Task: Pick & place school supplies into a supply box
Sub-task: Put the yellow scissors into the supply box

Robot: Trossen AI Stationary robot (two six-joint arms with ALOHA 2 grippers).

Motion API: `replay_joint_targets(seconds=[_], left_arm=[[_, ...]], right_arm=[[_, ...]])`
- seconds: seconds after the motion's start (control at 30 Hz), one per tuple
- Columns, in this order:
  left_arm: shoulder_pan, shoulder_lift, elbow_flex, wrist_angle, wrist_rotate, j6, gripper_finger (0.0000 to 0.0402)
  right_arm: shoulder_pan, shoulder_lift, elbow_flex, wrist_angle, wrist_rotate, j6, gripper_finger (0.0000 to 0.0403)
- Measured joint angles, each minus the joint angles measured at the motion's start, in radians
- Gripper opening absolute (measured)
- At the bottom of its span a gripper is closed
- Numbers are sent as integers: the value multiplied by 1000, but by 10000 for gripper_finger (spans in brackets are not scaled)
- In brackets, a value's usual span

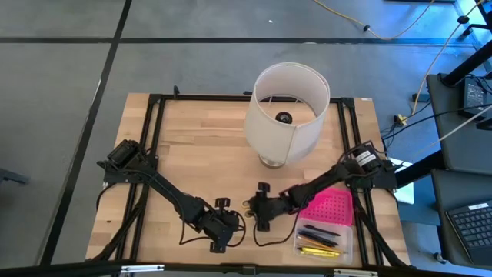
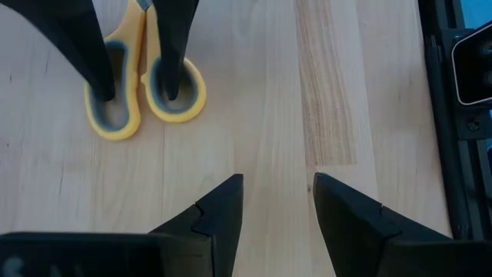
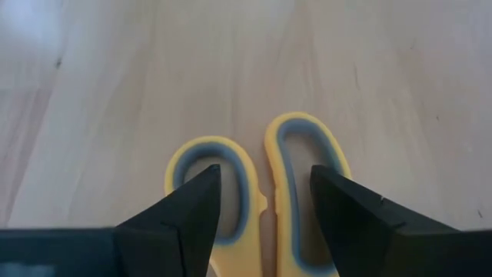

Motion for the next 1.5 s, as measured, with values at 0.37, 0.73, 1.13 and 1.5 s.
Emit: replay_joint_targets(seconds=[0.37, 0.73, 1.13, 1.5], left_arm=[[0, 0, 0, 1, 0, 0, 152], [0, 0, 0, 3, 0, 0, 152], [0, 0, 0, 4, 0, 0, 152], [0, 0, 0, 4, 0, 0, 152]], right_arm=[[33, -1, 121, -302, -30, 60, 208], [25, -1, 176, -437, -132, 82, 208], [27, -4, 177, -469, -149, 86, 124], [28, -3, 184, -458, -123, 60, 91]])
